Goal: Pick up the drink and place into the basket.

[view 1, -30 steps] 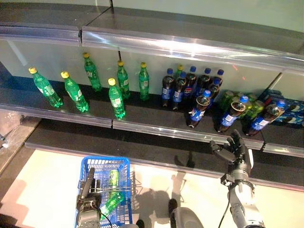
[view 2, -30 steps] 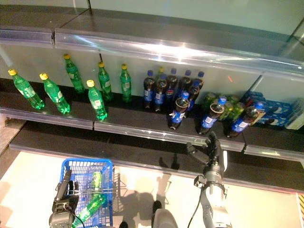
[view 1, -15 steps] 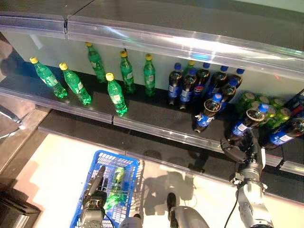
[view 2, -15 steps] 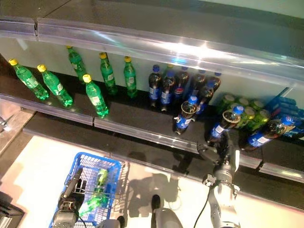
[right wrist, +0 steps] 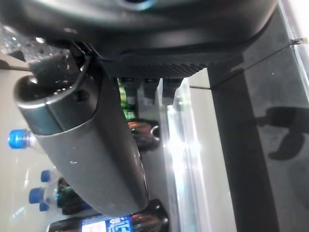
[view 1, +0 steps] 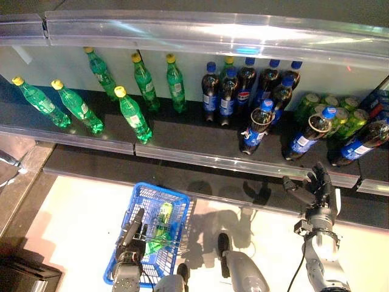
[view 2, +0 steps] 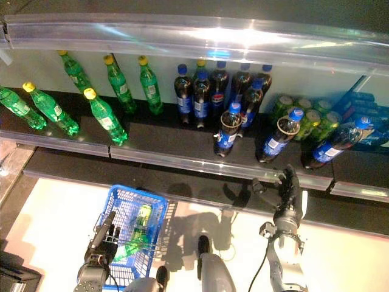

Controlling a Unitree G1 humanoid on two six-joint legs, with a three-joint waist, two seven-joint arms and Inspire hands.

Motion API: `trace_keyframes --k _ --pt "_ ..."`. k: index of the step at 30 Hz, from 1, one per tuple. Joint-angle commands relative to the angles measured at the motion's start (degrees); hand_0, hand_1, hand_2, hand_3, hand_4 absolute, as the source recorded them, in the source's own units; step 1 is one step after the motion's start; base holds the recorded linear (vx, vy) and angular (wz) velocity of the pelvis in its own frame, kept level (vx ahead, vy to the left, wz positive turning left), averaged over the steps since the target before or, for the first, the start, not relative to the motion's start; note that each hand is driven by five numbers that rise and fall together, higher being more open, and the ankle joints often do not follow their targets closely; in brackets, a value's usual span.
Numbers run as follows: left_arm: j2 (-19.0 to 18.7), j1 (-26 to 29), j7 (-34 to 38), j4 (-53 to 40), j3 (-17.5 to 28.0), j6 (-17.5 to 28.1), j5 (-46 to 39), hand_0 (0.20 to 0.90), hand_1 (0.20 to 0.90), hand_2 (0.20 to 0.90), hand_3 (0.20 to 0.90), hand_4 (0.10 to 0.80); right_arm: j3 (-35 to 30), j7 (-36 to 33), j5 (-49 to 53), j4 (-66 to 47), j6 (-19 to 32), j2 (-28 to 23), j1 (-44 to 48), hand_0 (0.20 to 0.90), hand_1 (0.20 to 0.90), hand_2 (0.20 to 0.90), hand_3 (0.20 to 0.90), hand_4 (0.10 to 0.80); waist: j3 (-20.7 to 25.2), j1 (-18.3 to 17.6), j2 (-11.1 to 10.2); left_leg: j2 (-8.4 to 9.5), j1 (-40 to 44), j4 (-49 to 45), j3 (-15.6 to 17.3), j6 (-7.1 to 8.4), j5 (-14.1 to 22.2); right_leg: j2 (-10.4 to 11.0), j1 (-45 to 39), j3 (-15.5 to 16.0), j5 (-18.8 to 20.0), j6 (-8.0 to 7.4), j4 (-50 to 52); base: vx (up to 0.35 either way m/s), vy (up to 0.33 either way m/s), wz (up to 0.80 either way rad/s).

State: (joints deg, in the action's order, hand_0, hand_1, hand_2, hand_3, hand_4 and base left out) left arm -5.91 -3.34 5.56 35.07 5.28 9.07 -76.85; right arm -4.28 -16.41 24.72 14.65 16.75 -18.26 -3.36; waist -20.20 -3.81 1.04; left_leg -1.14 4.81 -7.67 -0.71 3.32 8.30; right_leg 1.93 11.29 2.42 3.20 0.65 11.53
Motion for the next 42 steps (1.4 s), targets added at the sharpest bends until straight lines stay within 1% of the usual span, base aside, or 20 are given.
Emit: trace_keyframes --k 1,9,13,19,21,24,28,30,31,36,42 --pt "-5.5 1.2 -8.0 -11.7 3.0 7.9 -3.1 0.3 0.3 0.3 0.2 0.1 -0.9 -0.8 -1.4 -7.9 8.5 -3.9 2.7 0.9 0.9 0.9 0.9 0.8 2.3 0.0 -0.4 3.22 -6.2 -3.9 -0.2 -2.98 -3.0 1.4 -4.1 -1.8 -3.9 -6.83 -0.4 0.0 0.0 0.0" --pt "-6.3 1.2 -7.6 -10.7 3.3 6.7 -3.3 0.3 0.3 0.3 0.2 0.1 -1.0 -1.1 -2.8 -9.8 7.6 -3.9 3.2 0.9 0.9 0.9 0.9 0.8 0.8 0.5 -0.3 4.15 -6.6 -6.1 0.3 -3.91 -2.7 1.7 -5.0 -2.5 -3.0 -7.74 -0.1 0.027 0.008 0.0" --pt "-6.7 1.1 -7.3 -10.9 3.1 6.7 -3.1 0.3 0.3 0.3 0.2 0.1 -0.5 -1.4 -2.8 -10.9 7.5 -4.2 3.6 0.9 0.9 0.9 0.9 0.8 -0.3 0.9 -0.6 4.27 -8.4 -9.3 1.0 -4.15 -1.8 2.1 -4.5 -2.7 -2.9 -8.0 0.7 0.003 -0.015 -0.07" --pt "-8.2 2.2 -6.6 -12.3 2.8 6.4 -4.8 0.3 0.3 0.3 0.2 0.1 0.7 -4.3 -3.4 -13.0 9.2 -5.0 4.8 0.9 0.9 0.9 0.9 0.8 -3.4 1.6 -0.9 4.36 -14.4 -17.5 2.2 -4.29 0.7 2.8 -1.9 -2.7 -3.4 -7.81 3.6 -0.047 -0.031 -0.04" --pt "-9.1 3.4 -6.4 -13.2 2.0 7.1 -5.8 0.3 0.3 0.3 0.2 0.1 1.6 -5.5 -3.8 -14.2 10.1 -5.4 6.2 0.9 0.9 0.9 0.9 0.8 -5.1 1.8 -0.9 4.79 -18.2 -21.3 2.5 -4.44 1.9 2.8 0.4 -2.8 -3.7 -7.69 5.4 -0.184 -0.031 0.01" --pt "-9.8 4.9 -6.2 -14.2 0.7 8.5 -6.6 0.3 0.3 0.3 0.2 0.1 3.0 -6.8 -4.3 -16.5 10.7 -6.4 7.9 0.9 0.9 0.9 0.9 0.8 -6.7 1.9 -0.7 5.08 -23.1 -26.4 2.7 -4.52 3.6 2.4 3.5 -3.1 -3.8 -7.61 7.2 -0.156 -0.024 -0.01" --pt "-10.4 5.8 -5.5 -15.9 -1.0 10.4 -7.3 0.3 0.3 0.3 0.2 0.1 5.5 -7.4 -5.1 -20.2 10.7 -7.6 8.7 0.9 0.9 0.9 0.9 0.8 -8.4 1.8 -0.4 5.13 -27.0 -30.5 2.7 -4.79 5.4 1.5 6.1 -3.9 -4.3 -7.68 9.0 -0.107 -0.004 -0.03" --pt "-10.4 5.9 -5.2 -16.4 -1.4 10.9 -7.3 0.3 0.3 0.3 0.2 0.1 6.0 -7.5 -5.6 -20.9 10.7 -7.8 8.8 0.9 0.9 0.9 0.9 0.8 -8.5 1.8 -0.4 5.12 -27.9 -31.1 2.8 -4.78 5.6 1.3 6.7 -4.1 -4.3 -7.7 9.2 -0.084 0.003 -0.13" --pt "-10.5 6.6 -4.9 -17.0 -2.5 12.4 -7.5 0.3 0.3 0.3 0.2 0.1 7.7 -8.8 -7.1 -22.3 10.9 -9.0 9.8 0.9 0.9 0.9 0.9 0.8 -9.5 1.8 -0.4 5.16 -29.5 -32.1 3.0 -4.85 5.8 0.9 7.7 -4.6 -4.3 -7.77 9.3 -0.106 -0.001 -0.07" --pt "-11.4 7.9 -4.5 -16.8 -3.6 13.5 -7.9 0.3 0.3 0.3 0.2 0.1 9.2 -10.8 -7.5 -23.8 12.2 -10.3 12.5 0.9 0.9 0.9 0.9 0.8 -9.6 2.0 -0.6 4.8 -31.9 -32.3 3.0 -4.88 6.3 -0.1 9.0 -5.2 -4.0 -8.06 7.9 -0.075 -0.018 -0.2" --pt "-12.1 8.4 -4.1 -16.5 -3.4 13.9 -7.7 0.3 0.3 0.3 0.2 0.1 9.2 -12.0 -7.8 -26.2 12.2 -10.8 15.2 0.9 0.9 0.9 0.9 0.8 -9.6 2.5 -1.2 4.84 -31.9 -30.5 3.0 -4.98 6.2 -0.9 8.2 -5.7 -3.4 -8.21 5.1 -0.022 -0.02 -0.07"
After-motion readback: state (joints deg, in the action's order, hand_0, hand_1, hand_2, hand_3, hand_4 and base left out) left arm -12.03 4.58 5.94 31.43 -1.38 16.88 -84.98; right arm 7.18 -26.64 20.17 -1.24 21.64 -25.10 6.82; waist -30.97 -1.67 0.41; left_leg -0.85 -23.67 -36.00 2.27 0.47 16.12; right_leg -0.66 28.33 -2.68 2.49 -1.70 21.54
